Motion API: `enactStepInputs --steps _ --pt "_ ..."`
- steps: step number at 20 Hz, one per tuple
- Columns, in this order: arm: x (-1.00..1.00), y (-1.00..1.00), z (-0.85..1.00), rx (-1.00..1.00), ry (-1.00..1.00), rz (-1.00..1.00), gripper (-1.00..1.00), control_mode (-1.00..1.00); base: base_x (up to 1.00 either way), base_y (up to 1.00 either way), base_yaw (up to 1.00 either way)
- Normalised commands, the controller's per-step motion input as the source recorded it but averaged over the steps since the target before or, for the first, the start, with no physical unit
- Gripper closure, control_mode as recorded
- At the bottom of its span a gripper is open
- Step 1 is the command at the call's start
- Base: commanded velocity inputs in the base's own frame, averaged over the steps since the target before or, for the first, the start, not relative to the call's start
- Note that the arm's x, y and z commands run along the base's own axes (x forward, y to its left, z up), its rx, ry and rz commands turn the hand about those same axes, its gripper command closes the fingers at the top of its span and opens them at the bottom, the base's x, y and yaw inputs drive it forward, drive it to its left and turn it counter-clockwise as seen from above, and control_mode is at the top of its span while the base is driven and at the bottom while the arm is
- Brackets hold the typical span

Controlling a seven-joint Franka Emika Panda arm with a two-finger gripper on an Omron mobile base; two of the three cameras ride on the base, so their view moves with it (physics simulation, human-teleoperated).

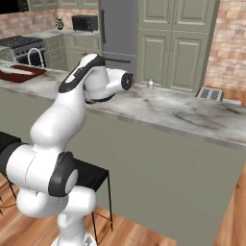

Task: Place the drinks on the dining counter in a tight cluster.

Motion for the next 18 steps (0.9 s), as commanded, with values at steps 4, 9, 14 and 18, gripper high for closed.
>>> enactStepInputs --steps 4,9,14,18 --pt "0.01 0.00 -0.35 0.00 0.00 0.00 1.00 -1.00 0.00 0.00 0.00" --pt "0.00 0.00 -0.40 0.00 -0.03 0.00 1.00 -1.00 0.00 0.00 0.00" --pt "0.00 0.00 -0.05 0.00 -0.08 0.00 1.00 -1.00 0.00 0.00 0.00" --pt "0.15 0.00 0.00 0.00 -0.01 0.00 1.00 -1.00 0.00 0.00 0.00"
